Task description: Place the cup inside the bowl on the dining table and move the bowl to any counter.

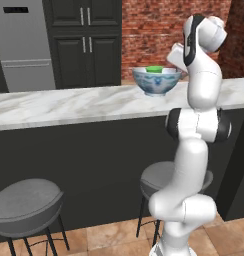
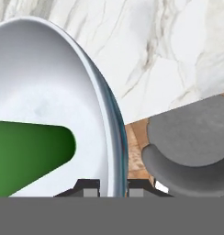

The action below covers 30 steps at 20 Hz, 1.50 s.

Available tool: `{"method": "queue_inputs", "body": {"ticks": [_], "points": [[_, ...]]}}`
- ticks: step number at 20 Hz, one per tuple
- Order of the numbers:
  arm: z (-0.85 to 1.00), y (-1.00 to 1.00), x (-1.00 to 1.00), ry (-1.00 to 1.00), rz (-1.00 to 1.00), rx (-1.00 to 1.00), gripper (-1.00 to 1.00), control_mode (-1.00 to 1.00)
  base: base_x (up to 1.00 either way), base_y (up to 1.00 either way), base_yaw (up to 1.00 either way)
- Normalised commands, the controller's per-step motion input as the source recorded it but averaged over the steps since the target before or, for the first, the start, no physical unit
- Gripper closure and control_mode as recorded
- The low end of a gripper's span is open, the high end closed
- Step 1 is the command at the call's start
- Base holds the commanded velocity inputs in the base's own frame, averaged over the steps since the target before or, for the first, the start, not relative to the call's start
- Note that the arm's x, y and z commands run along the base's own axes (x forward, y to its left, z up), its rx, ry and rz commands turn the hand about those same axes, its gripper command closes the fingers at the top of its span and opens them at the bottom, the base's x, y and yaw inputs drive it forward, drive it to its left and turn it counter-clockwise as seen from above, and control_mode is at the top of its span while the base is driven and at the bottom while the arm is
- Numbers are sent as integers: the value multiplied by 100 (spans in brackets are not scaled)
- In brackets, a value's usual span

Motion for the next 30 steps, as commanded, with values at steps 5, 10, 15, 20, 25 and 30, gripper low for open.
{"method": "queue_inputs", "body": {"ticks": [5,10,15,20,25,30], "points": [[26,-2,-70,0,-3,0,100,-100,0,0,0],[24,0,-68,0,-3,0,100,-100,0,0,0],[6,0,-52,-2,-1,0,100,-100,0,0,0],[-15,0,-18,-7,0,0,100,-100,0,0,0],[-16,0,-1,-12,0,0,100,-100,0,0,0],[-2,0,-5,-11,0,0,100,-100,0,0,0]]}}
